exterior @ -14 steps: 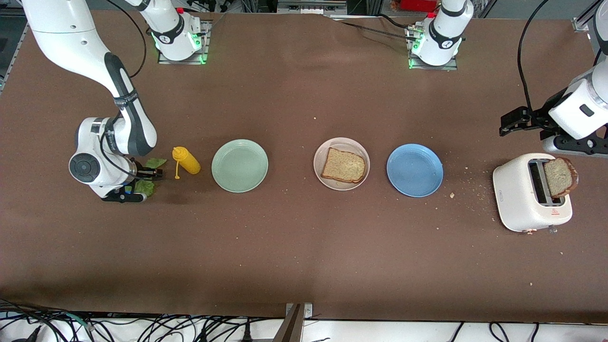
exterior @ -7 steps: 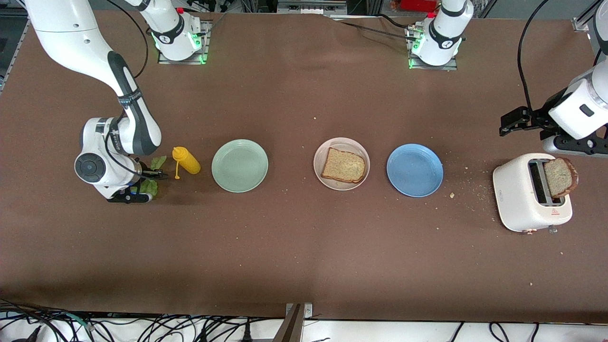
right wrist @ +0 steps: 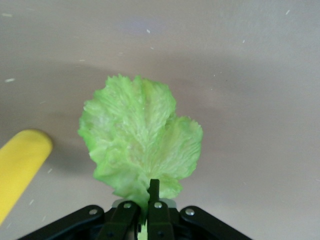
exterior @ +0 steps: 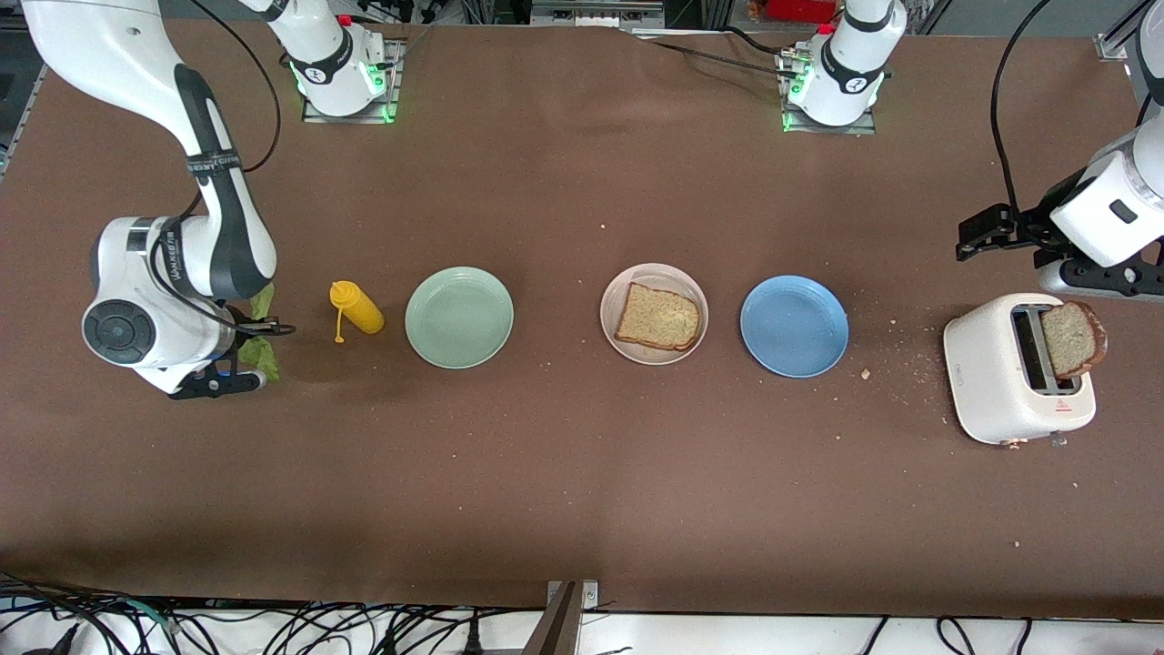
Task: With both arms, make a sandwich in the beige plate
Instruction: 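Lower the right gripper and pinch the lettuce leaf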
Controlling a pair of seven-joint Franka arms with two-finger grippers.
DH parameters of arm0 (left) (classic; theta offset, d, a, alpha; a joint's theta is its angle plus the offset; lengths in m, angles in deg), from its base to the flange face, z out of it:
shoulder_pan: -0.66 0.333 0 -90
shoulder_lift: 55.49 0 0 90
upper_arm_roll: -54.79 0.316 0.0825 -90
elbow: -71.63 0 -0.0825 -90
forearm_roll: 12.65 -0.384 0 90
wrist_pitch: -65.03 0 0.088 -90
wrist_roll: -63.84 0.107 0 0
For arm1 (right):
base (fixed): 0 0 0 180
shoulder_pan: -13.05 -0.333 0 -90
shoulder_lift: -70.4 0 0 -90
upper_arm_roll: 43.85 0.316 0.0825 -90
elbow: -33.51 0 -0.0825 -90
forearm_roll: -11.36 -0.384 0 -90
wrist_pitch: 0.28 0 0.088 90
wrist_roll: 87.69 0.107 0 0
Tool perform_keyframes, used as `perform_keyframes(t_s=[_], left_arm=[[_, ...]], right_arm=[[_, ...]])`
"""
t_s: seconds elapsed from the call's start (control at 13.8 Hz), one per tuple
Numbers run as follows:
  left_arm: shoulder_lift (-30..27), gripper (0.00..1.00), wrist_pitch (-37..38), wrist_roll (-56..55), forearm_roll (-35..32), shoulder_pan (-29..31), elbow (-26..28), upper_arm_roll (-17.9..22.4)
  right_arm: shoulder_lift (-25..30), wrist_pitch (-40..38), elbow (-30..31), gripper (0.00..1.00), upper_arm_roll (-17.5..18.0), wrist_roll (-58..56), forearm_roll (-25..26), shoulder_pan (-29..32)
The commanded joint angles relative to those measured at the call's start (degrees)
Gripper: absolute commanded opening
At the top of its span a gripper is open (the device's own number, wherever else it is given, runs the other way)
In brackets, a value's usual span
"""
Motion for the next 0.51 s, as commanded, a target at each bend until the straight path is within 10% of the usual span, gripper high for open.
perform_keyframes(t_s=[0.0, 0.44], left_arm=[[0.4, 1.0, 1.2, 1.1, -0.5, 0.4, -1.3, -0.3], [0.4, 1.0, 1.2, 1.1, -0.5, 0.4, -1.3, -0.3]], right_arm=[[0.8, -9.0, -6.3, 0.0, 3.8, -1.0, 2.3, 0.1], [2.7, -22.0, -16.0, 0.0, 12.4, -0.6, 2.3, -1.5]])
